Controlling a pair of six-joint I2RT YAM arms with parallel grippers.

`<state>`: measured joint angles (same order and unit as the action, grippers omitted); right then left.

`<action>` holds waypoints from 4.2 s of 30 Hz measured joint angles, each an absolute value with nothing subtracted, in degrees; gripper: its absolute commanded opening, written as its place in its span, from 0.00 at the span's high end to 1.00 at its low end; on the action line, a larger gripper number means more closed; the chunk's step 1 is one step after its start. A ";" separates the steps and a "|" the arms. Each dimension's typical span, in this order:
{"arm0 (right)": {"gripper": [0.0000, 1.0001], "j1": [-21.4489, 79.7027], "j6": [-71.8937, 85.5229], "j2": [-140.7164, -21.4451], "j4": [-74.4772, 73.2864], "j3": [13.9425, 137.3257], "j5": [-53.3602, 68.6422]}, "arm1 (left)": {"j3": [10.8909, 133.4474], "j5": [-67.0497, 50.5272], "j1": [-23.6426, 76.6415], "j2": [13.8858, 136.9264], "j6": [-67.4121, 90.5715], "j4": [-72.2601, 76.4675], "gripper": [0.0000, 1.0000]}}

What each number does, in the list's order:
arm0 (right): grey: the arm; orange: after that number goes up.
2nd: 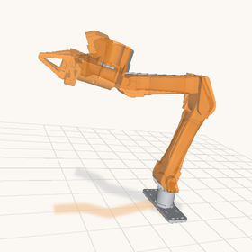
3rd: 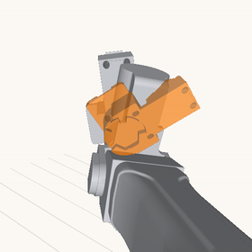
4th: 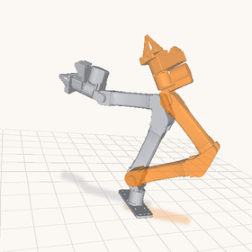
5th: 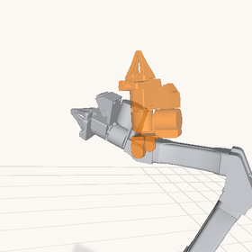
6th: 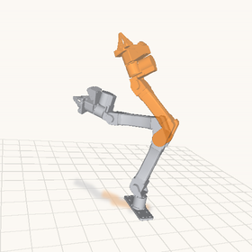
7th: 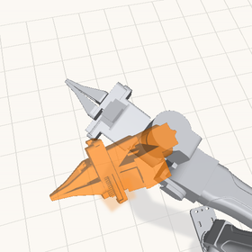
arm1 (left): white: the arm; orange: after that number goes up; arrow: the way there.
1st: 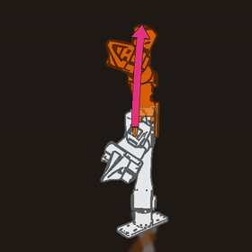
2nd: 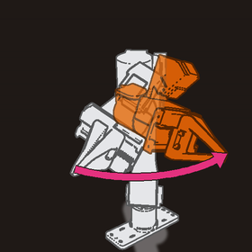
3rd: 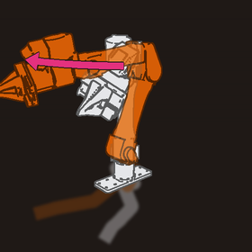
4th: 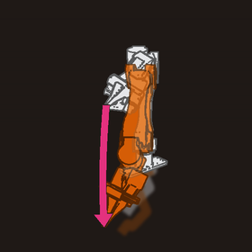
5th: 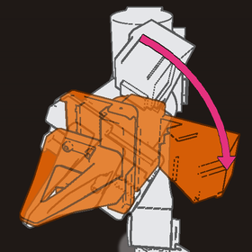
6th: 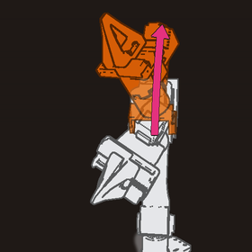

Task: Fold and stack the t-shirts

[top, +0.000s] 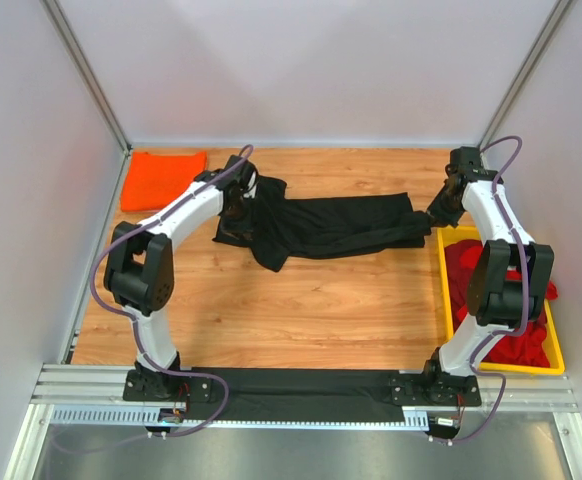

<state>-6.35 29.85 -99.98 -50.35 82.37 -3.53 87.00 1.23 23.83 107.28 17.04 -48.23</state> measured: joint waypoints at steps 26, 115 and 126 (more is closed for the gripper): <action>1.00 -6.46 29.04 -99.98 -50.41 82.46 -3.38 | 85.03 -7.01 22.41 115.59 19.88 -35.90 0.60; 1.00 -6.42 28.14 -95.39 -52.03 81.32 0.73 | 73.28 10.70 22.31 90.83 29.89 -58.98 1.00; 1.00 -5.15 29.15 -72.55 -57.80 90.02 5.39 | 105.97 14.96 22.31 70.89 33.58 -71.09 1.00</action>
